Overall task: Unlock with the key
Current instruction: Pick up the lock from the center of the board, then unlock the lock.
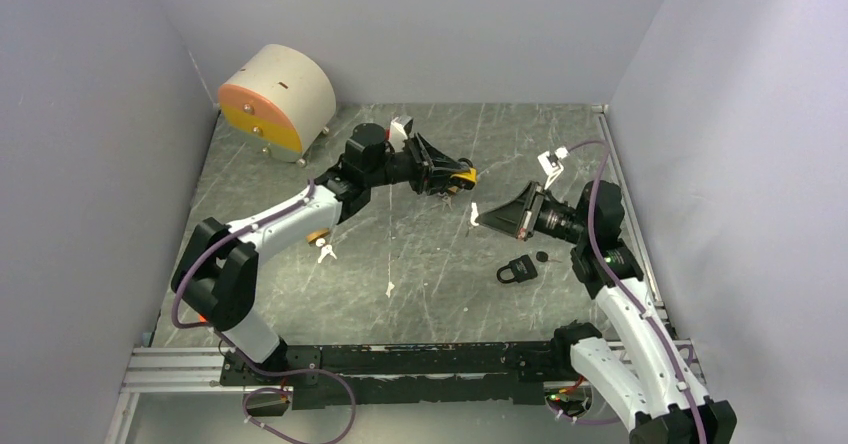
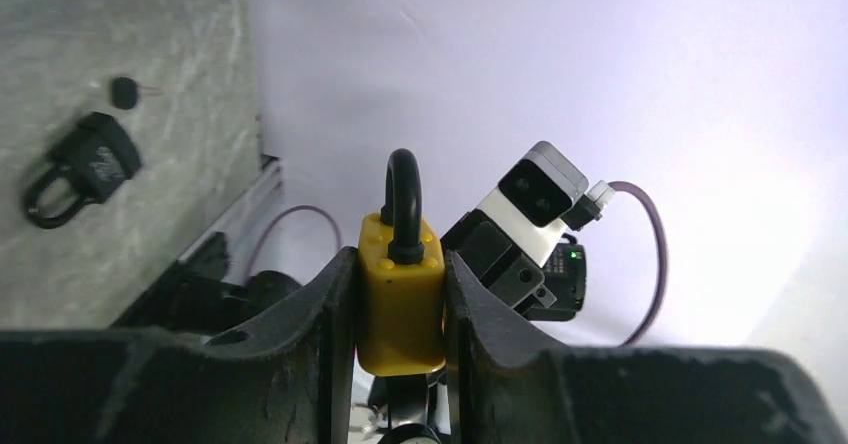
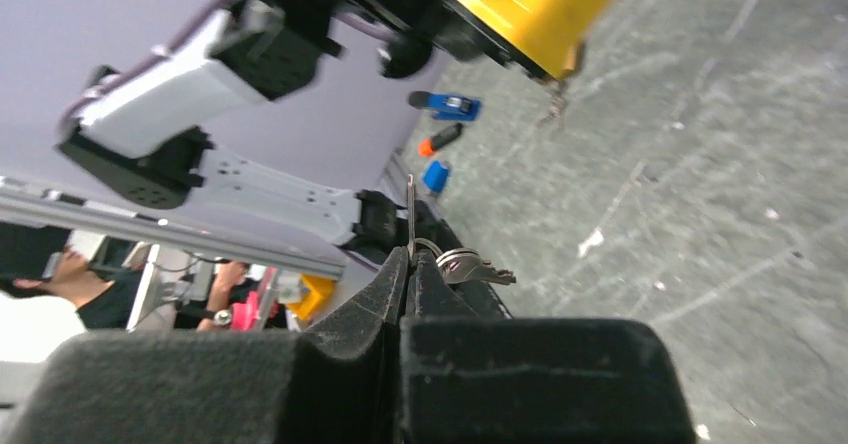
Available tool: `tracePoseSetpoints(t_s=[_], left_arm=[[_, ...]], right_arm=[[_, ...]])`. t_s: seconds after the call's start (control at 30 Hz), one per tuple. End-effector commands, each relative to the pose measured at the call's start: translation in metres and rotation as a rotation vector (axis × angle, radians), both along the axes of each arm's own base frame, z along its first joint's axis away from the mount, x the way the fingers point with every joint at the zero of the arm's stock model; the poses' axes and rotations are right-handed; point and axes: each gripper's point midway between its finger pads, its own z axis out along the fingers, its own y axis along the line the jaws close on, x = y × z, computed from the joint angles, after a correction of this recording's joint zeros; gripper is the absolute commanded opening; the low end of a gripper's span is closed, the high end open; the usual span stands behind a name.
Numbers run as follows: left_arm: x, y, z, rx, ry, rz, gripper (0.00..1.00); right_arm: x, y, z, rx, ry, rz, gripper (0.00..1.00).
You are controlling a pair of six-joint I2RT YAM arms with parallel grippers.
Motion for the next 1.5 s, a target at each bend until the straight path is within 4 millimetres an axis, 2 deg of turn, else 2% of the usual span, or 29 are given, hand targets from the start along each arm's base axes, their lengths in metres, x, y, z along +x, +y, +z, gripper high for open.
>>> tracePoseSetpoints(t_s=[0.0, 0.07, 0.2, 0.3, 0.47, 0.6, 1.07, 1.47], left_arm=[[-0.008, 0.006, 0.076, -0.279, -0.039, 0.008, 0.03], [-0.008, 0.009, 0.082, -0.278, -0.051, 0.024, 0.03], [-0.009, 0.013, 0.089, -0.299, -0.059, 0.044, 0.03], [-0.01, 0.013, 0.091, -0.315, -0.051, 0.042, 0.03], [-0.01, 0.009, 0.086, -0.322, -0.039, 0.037, 0.03], [-0.009, 0.007, 0.081, -0.324, -0.027, 0.036, 0.02], [-0.009, -0.002, 0.083, -0.328, -0.041, 0.007, 0.03], [-0.008, -0.003, 0.081, -0.328, -0.038, 0.01, 0.03]], right_arm=[[-0.006, 0.009, 0.069, 0.134, -0.152, 0.087, 0.0], [-0.001, 0.009, 0.074, 0.136, -0.151, 0.075, 0.0], [0.012, 0.01, 0.066, 0.128, -0.091, 0.052, 0.0], [0.02, 0.01, 0.059, 0.135, -0.042, 0.028, 0.0], [0.033, 0.012, 0.064, 0.163, -0.036, 0.016, 0.0], [0.037, 0.013, 0.07, 0.173, -0.039, 0.013, 0.0], [0.05, 0.014, 0.072, 0.175, 0.009, -0.016, 0.0], [0.059, 0.014, 0.051, 0.162, 0.109, -0.047, 0.0]])
